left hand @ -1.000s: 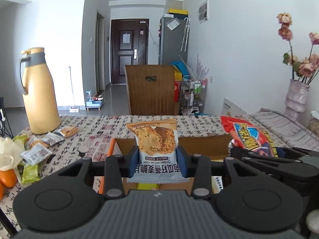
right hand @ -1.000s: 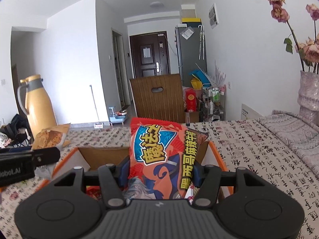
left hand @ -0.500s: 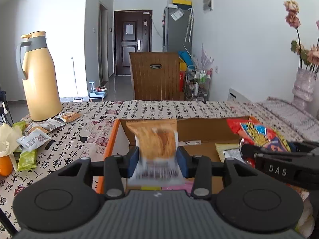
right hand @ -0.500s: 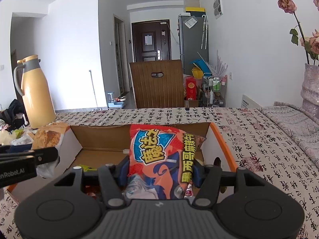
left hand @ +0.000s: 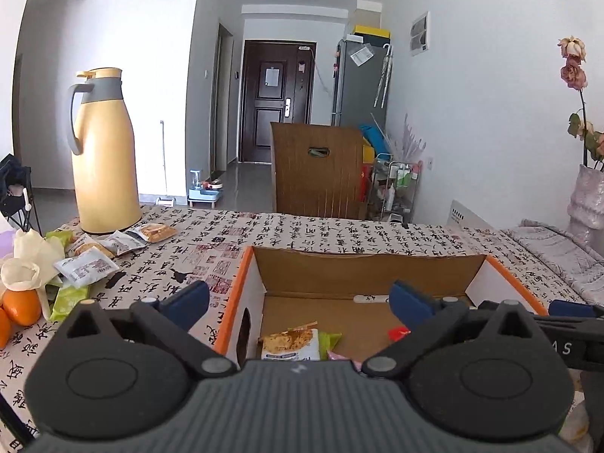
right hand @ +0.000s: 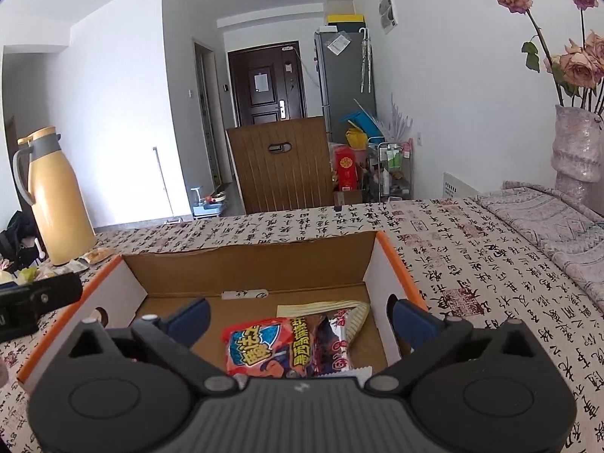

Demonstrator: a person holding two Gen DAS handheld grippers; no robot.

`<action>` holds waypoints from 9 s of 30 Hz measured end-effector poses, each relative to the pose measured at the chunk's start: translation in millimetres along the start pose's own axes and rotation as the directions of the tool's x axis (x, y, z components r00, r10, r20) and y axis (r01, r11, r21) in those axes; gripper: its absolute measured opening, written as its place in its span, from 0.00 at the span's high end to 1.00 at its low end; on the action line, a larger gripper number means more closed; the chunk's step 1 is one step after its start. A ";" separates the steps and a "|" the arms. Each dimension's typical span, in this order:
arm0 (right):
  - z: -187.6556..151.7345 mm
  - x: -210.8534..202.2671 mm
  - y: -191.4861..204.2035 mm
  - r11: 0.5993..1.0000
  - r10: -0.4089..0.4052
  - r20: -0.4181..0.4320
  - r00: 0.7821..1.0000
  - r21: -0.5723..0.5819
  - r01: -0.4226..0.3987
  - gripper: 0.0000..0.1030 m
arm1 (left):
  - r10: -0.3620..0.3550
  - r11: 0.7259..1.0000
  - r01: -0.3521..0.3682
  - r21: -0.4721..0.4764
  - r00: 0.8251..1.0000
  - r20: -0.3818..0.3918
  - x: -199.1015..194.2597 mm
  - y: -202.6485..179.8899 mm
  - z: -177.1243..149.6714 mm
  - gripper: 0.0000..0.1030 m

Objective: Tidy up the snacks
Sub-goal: 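Carry the cracker packet and orange-blue bag into the box and release both, then withdraw both tools from the box back over the snack pile, then grasp a white packet with the right tool and lift it, then grasp another white packet with the left tool while the right tool holds its packet, then carry both white packets into the box and open both tools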

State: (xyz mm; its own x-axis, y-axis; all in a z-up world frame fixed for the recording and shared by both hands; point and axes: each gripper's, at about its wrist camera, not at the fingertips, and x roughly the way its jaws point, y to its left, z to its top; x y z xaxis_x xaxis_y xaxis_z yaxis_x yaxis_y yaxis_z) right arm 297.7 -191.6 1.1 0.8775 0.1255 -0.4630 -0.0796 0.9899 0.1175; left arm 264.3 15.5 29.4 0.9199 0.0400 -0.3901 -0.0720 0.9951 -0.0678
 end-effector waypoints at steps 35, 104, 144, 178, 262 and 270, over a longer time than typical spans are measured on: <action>5.5 -86.2 5.3 0.997 0.001 0.075 0.997 -0.075 0.005 0.00 | 0.012 1.000 -0.012 0.017 1.000 0.019 -69.8 8.5 10.9 0.00; -157.4 -163.1 -13.6 0.992 -0.001 -0.164 0.986 -0.124 -0.019 0.21 | -0.038 0.998 0.046 0.037 0.979 -0.200 -161.1 2.2 -119.3 0.00; -161.0 -193.9 -17.6 0.992 0.047 -0.041 0.998 -0.116 -0.051 0.55 | -0.044 0.998 0.052 0.036 0.979 -0.201 -175.5 -5.2 -121.0 0.00; -190.2 -242.3 -74.7 0.998 0.059 0.027 0.998 -0.010 -0.059 0.55 | 0.007 0.991 0.043 0.125 0.926 -0.379 -179.8 -94.9 -169.0 0.07; 18.3 -81.5 35.6 0.983 0.108 0.176 0.978 -0.166 -0.079 0.55 | -0.111 0.994 0.112 0.004 0.993 -0.027 -50.5 -28.6 52.2 0.60; 13.5 -33.2 40.5 0.986 0.085 0.120 0.989 -0.153 -0.066 0.55 | -0.085 0.996 0.082 -0.042 0.993 -0.087 -0.6 -13.6 37.7 0.60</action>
State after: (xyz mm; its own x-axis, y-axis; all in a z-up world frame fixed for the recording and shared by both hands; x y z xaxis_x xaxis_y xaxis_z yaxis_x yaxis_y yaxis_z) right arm 271.8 -156.5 33.2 0.9180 0.1999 -0.3425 -0.2086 0.9779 0.0115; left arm 279.3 5.4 65.2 0.8856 -0.0532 -0.4615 -0.0127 0.9903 -0.1385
